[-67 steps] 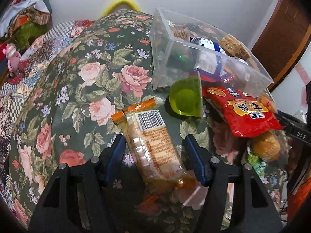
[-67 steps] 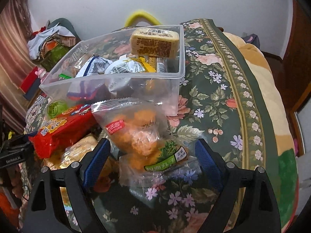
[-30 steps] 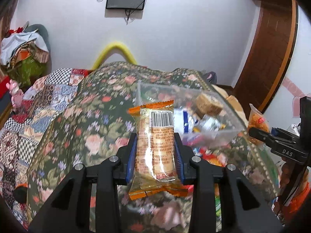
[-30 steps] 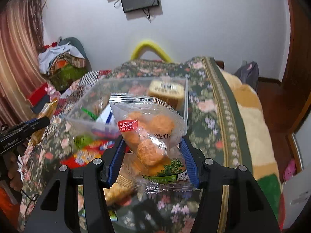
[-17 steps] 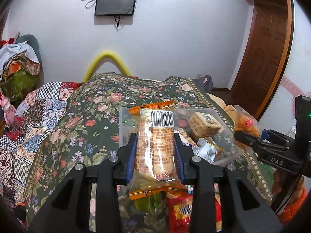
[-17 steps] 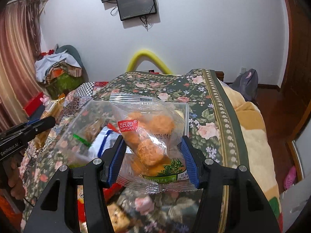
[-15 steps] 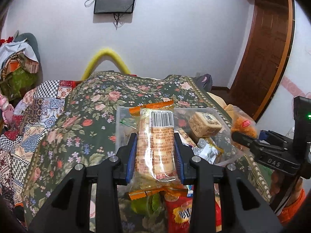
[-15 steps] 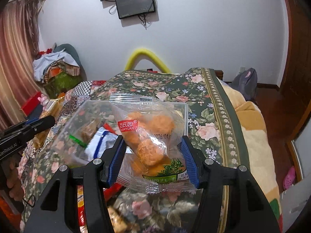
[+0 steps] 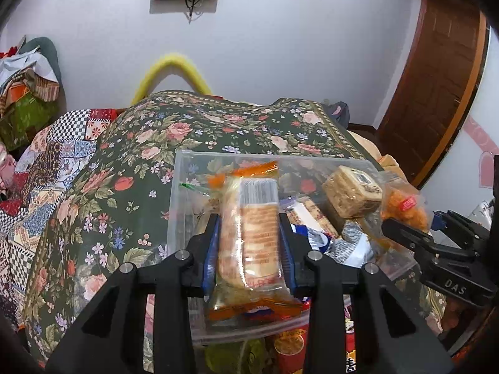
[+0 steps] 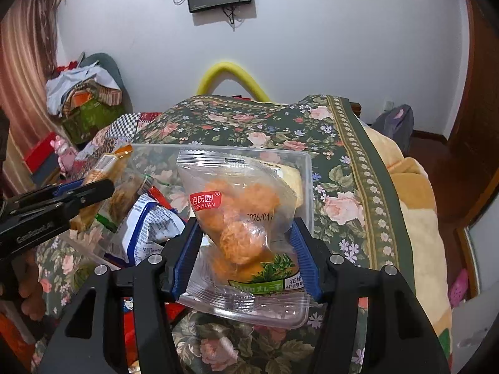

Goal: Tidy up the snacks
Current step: 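Lower the wafer and cake bag into the clear box and open both tools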

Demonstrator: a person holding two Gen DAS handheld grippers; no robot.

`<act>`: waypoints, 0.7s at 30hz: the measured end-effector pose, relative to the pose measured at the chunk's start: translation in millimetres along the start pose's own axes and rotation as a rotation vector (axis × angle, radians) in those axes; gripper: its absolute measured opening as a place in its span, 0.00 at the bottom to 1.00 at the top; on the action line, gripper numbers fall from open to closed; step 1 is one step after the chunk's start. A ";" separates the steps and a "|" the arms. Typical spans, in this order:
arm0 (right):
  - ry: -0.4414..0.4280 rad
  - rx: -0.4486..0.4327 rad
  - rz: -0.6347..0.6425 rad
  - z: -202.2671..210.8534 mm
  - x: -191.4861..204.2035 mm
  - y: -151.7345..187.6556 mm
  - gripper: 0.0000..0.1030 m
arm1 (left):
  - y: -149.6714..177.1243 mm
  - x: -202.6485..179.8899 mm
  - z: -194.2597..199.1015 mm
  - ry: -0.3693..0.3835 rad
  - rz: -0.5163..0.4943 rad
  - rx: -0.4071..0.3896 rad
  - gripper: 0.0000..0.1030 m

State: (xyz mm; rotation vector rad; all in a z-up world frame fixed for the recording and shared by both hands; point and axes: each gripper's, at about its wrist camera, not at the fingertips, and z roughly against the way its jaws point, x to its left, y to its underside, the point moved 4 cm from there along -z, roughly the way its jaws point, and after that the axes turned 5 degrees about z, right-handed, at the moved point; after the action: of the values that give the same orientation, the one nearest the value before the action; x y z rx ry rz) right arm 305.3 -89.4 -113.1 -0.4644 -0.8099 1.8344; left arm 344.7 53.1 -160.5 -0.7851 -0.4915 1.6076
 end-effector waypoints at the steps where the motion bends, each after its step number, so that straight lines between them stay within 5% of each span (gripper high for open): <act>1: -0.002 0.003 0.000 -0.8 0.4 -0.2 0.53 | 0.2 0.6 0.0 -0.002 0.002 0.000 0.34; 6: -0.006 0.012 -0.011 -3.8 -0.1 -2.8 0.54 | 1.5 3.5 7.5 -0.008 0.006 -0.001 0.39; 21: -0.057 -0.042 0.015 43.8 11.0 1.1 0.80 | 21.2 8.2 73.0 -0.016 -0.046 -0.035 0.50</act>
State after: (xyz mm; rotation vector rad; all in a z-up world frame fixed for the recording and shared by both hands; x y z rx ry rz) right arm 272.1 -93.4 -82.8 -0.4479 -0.8869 1.8541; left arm 276.9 65.2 -127.4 -0.7825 -0.5471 1.5672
